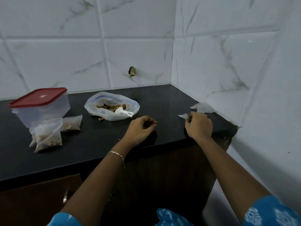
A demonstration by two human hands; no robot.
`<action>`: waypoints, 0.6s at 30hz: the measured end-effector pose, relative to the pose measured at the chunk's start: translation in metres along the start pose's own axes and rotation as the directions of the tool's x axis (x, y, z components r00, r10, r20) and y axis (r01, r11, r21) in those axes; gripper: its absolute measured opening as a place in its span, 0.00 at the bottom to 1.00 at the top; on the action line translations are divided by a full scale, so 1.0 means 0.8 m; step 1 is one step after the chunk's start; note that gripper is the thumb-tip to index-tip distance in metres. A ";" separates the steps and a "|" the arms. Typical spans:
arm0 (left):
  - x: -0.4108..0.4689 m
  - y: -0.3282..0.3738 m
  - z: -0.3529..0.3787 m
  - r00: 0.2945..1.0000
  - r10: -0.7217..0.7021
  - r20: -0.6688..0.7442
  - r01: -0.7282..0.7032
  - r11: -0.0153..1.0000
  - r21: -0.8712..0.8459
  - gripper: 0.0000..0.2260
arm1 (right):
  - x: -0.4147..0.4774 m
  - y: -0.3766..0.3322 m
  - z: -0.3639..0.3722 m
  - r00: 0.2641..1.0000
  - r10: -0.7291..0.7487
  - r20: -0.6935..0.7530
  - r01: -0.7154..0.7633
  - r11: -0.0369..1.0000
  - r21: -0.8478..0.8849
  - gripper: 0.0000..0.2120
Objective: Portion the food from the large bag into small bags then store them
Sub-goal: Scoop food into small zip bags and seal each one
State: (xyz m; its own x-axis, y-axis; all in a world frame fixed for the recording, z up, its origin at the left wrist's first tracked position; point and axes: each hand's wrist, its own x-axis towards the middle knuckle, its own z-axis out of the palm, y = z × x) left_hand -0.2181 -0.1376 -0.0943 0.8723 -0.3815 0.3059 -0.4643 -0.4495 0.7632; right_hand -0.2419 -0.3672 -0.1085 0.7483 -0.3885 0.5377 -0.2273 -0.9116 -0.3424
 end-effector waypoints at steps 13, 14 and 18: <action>-0.022 0.007 -0.028 0.988 -0.103 -0.110 0.049 0.909 -0.414 0.20 | -0.028 -0.088 -0.025 0.981 -0.194 0.020 0.142 0.781 0.608 0.07; -0.026 0.009 -0.037 0.988 -0.101 -0.114 0.039 0.893 -0.449 0.20 | -0.031 -0.100 -0.029 0.971 -0.221 0.089 0.096 0.706 0.702 0.06; -0.043 0.020 -0.085 0.993 -0.106 -0.059 0.077 0.925 -0.372 0.14 | -0.044 -0.141 -0.038 0.900 -0.343 0.270 -0.063 0.511 0.857 0.07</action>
State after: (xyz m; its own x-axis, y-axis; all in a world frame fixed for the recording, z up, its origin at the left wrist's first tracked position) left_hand -0.2446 -0.0766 -0.0536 0.9240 -0.2836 0.2565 -0.3057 -0.1449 0.9410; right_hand -0.2621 -0.2551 -0.0655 0.9197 -0.0009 0.3927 0.3709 -0.3262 -0.8695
